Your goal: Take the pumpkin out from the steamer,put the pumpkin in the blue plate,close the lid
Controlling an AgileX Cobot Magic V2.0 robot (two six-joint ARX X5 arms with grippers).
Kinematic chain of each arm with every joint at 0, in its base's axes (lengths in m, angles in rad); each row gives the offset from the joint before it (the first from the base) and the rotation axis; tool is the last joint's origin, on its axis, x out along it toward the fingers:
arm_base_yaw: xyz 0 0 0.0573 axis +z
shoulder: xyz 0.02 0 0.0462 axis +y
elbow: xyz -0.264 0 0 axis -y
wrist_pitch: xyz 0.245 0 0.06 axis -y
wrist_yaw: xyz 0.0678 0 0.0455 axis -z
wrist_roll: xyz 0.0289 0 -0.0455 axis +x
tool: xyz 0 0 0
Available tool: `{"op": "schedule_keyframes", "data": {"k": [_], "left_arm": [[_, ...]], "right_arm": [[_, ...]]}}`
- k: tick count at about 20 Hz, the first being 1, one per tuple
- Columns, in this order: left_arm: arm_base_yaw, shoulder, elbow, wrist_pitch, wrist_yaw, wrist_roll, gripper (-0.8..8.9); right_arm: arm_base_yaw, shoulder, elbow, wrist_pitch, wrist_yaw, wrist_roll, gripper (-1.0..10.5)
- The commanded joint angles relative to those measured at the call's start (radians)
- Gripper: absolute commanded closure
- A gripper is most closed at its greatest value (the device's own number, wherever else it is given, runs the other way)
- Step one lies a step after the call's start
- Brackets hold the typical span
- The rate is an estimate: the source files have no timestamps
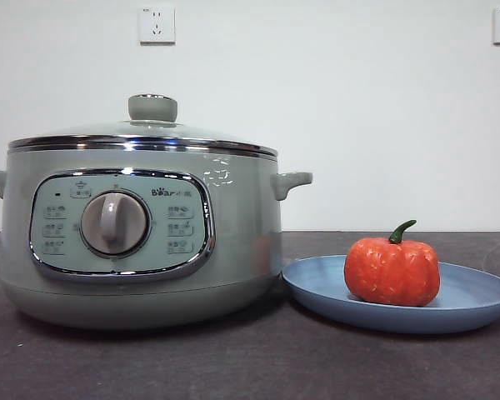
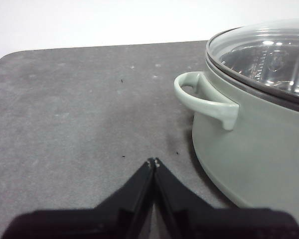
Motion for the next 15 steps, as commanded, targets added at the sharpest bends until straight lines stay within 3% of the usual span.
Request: {"op": "schedule_keyframes", "data": {"k": [1, 4, 9, 12, 15], "left_arm": [[0.003, -0.003, -0.014, -0.003, -0.001, -0.005, 8.17], [0.003, -0.003, -0.014, -0.003, -0.002, -0.005, 8.17], [0.003, -0.003, -0.014, -0.003, -0.001, -0.005, 8.17], [0.003, -0.003, -0.014, -0.003, -0.001, -0.005, 8.17], [0.003, -0.003, -0.014, -0.003, -0.001, -0.005, 8.17]], "right_arm": [[0.001, -0.013, -0.005, -0.014, 0.003, -0.003, 9.6], [-0.068, -0.157, -0.021, -0.038, -0.002, -0.083, 9.6], [-0.276, -0.391, -0.194, 0.083, -0.007, -0.125, 9.6], [-0.373, -0.484, -0.346, 0.219, -0.189, -0.173, 9.6], [-0.399, -0.507, -0.422, 0.278, -0.257, -0.198, 9.6]]}}
